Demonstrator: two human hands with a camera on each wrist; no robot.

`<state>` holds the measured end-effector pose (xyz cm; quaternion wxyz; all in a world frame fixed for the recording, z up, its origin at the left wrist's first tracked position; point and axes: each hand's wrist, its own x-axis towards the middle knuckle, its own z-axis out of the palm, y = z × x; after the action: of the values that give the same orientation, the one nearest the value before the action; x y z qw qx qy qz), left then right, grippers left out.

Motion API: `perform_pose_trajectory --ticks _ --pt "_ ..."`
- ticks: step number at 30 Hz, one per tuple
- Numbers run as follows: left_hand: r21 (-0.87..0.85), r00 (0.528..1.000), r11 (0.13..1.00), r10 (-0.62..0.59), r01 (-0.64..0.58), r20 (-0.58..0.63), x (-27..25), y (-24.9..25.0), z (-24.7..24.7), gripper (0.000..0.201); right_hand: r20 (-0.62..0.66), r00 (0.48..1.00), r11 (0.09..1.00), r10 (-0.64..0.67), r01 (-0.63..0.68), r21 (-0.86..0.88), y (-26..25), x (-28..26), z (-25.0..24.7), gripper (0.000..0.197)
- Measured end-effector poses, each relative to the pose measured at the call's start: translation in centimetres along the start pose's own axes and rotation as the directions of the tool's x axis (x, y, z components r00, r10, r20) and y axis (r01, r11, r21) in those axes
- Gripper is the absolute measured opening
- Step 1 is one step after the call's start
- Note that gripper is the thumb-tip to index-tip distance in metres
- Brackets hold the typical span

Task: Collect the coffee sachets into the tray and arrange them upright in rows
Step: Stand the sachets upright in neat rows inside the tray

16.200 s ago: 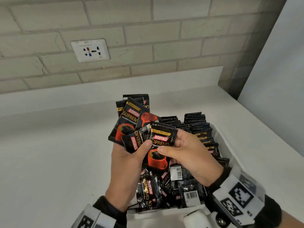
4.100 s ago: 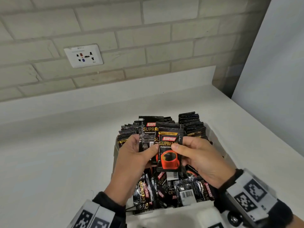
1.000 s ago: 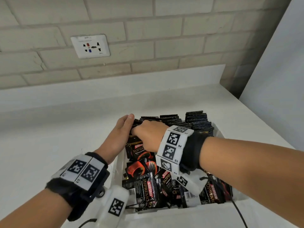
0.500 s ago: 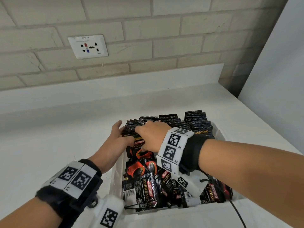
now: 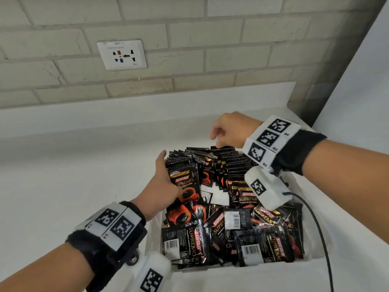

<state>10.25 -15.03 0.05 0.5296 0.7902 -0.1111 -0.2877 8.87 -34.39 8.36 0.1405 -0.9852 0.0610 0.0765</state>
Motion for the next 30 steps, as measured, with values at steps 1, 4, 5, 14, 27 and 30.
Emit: perform_pose_trajectory --ticks 1,4,5,14,27,30 --pt "0.001 1.000 1.000 -0.006 0.006 0.002 0.0 0.0 0.1 0.107 0.042 0.999 1.000 -0.005 0.006 -0.024 -0.1 0.2 0.2 0.035" --pt "-0.028 1.000 1.000 0.000 0.000 0.001 -0.1 0.2 0.3 0.107 0.145 0.989 0.987 -0.039 0.061 -0.151 -0.5 1.2 1.2 0.059" --pt "-0.044 1.000 0.999 0.008 -0.008 -0.004 -0.2 0.2 0.3 0.106 0.159 0.986 0.976 -0.057 0.089 -0.200 -0.6 1.5 1.4 0.064" --pt "-0.142 0.997 0.989 0.037 -0.048 -0.074 0.5 0.3 0.5 0.101 0.090 0.984 0.951 -0.156 0.174 -0.257 -1.5 2.5 2.9 0.042" --pt "-0.183 0.997 0.983 -0.002 -0.013 -0.081 0.2 -0.1 1.0 0.098 -0.017 0.999 0.992 -0.050 0.051 0.114 -2.0 2.8 3.4 0.025" --pt "-0.176 0.997 0.984 -0.009 -0.006 -0.081 0.3 -0.3 1.0 0.090 -0.030 0.997 0.994 -0.065 0.067 0.091 -2.3 2.9 3.5 0.016"
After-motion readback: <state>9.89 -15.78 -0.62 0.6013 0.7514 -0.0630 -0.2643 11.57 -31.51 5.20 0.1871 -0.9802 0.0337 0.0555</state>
